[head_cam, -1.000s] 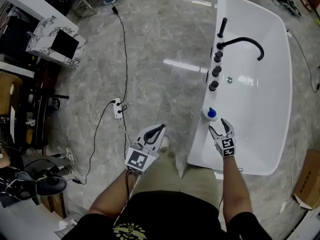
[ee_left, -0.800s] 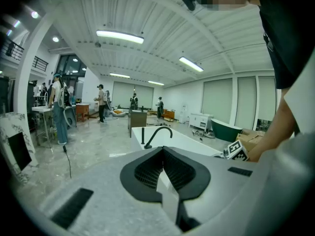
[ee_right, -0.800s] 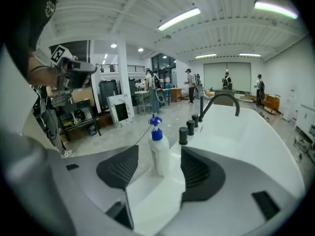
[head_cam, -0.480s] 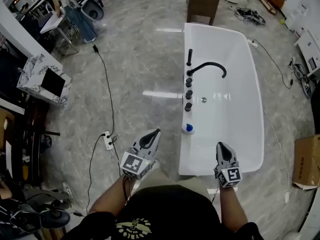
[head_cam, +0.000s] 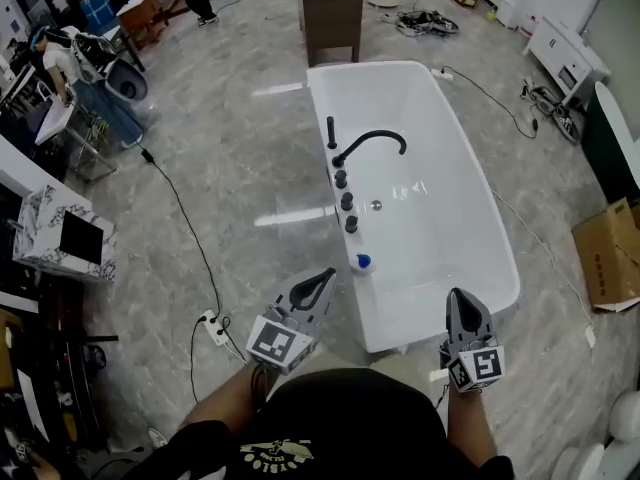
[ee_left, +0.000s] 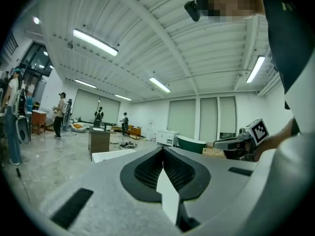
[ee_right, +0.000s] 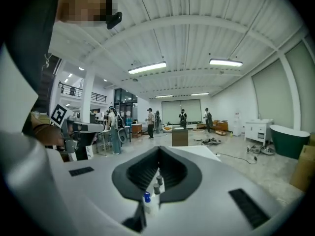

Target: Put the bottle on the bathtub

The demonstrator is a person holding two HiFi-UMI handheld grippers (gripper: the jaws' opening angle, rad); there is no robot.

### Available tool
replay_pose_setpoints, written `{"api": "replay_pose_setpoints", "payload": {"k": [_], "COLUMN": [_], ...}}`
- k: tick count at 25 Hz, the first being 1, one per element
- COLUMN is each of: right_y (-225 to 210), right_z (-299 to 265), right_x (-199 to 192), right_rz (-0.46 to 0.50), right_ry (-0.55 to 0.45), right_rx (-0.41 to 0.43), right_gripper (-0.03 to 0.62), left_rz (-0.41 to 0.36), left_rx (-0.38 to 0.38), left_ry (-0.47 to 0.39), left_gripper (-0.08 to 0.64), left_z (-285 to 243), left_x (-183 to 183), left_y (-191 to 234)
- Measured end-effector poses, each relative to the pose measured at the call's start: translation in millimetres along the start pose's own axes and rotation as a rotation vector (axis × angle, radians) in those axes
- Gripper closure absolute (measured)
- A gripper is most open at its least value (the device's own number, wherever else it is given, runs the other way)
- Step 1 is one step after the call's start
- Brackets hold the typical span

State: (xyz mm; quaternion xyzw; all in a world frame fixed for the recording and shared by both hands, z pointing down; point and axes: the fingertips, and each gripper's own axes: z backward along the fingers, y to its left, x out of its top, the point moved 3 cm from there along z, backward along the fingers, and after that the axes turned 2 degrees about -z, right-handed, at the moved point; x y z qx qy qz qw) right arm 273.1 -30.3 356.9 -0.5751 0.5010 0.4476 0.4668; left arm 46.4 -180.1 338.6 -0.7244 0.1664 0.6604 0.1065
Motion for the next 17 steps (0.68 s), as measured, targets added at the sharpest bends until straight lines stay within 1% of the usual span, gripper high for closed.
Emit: {"api": "replay_pose_setpoints", "payload": {"k": [2,5,9,11,17], "right_y": [4.0,10.9,12.1,6.0,-12.7], "right_z": [13.3,23.8,31.1,33.2,45.4], "right_x": [-3.3,1.5,13.6,16.9,34.2], "right_rz": [0.003,0.024,0.110,0.104,0.097], "right_ry": [-0.005,-0.006,-0.030,-0.031,-0.031], "right_rx": [-0.028,-0.041,0.007,0.029,0.123], "right_gripper": [0.581,0.581,0.581,0.581,0.581], "left_rz": [0.005,0.012,-0.010,-0.024,-0.026], "left_rx": [-0.028,-0.039,-0.034,-0.016,0.064], "left_ry": [0.006,0.011,0.002,-0.006,-0.031], "left_gripper": [0.549,0.549,0.549,0.549,0.550], "left_z": [0.9,1.8,-2.0,-5.6,-9.9], "left_x": [-2.9,-4.8,1.4,7.5,28.4], "left_y": [-5.9,-7.2,-21.8,-31.2,-68.0]}}
